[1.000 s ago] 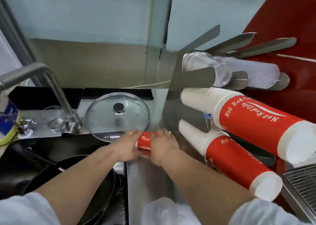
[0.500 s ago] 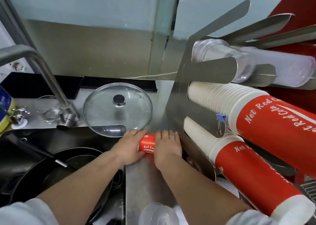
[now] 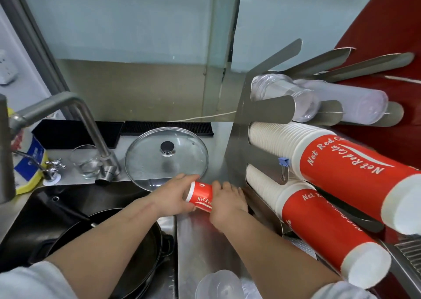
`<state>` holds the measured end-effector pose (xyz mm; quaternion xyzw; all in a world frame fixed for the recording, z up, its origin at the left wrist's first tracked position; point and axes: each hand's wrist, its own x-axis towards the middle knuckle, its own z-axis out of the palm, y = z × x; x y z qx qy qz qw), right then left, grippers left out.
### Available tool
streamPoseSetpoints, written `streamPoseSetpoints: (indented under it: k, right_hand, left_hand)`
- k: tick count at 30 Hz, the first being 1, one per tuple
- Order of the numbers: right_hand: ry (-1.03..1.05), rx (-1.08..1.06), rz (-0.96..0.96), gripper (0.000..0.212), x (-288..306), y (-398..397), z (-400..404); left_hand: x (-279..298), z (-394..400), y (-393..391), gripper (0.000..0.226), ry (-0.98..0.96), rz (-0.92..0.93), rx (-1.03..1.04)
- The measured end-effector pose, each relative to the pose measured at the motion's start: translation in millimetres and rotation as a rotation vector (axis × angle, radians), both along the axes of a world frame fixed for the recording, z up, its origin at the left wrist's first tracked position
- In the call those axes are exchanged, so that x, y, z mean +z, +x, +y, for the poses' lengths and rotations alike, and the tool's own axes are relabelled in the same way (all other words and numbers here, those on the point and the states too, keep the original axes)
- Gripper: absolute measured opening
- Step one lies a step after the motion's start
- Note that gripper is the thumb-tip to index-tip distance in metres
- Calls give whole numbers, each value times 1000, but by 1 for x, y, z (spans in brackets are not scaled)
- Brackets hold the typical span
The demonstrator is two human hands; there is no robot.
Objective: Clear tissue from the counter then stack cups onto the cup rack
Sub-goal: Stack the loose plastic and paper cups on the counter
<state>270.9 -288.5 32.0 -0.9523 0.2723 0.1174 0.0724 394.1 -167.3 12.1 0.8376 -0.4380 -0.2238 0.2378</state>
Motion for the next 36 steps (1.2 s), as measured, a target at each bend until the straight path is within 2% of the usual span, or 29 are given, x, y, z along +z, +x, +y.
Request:
streamPoseSetpoints:
  k: [6,14,20,30,34,36]
  right_hand:
    - [194,-94,-103,71,6,-10,4]
    - [386,-166,-197,73,16,-17,10]
    - [432,-183,-200,67,14,-25,12]
    - [391,-252,-121,43,14,-35,7]
    - [408,-228,-77,40,21,-35,10]
    - [430,-216,-60,39,29,-36,12]
  left_hand:
    - [30,3,0,90,-18,-28,-33]
    - [49,2,-7,68,-44,-106,-88]
    - [39,-4,-26,84,22,-163,-148]
    - [42,-10,-37,68,12,-179,-196]
    - [46,-8,-40,67,30,-182,-158]
    - [51,-6,-42,60,10,-174,-133]
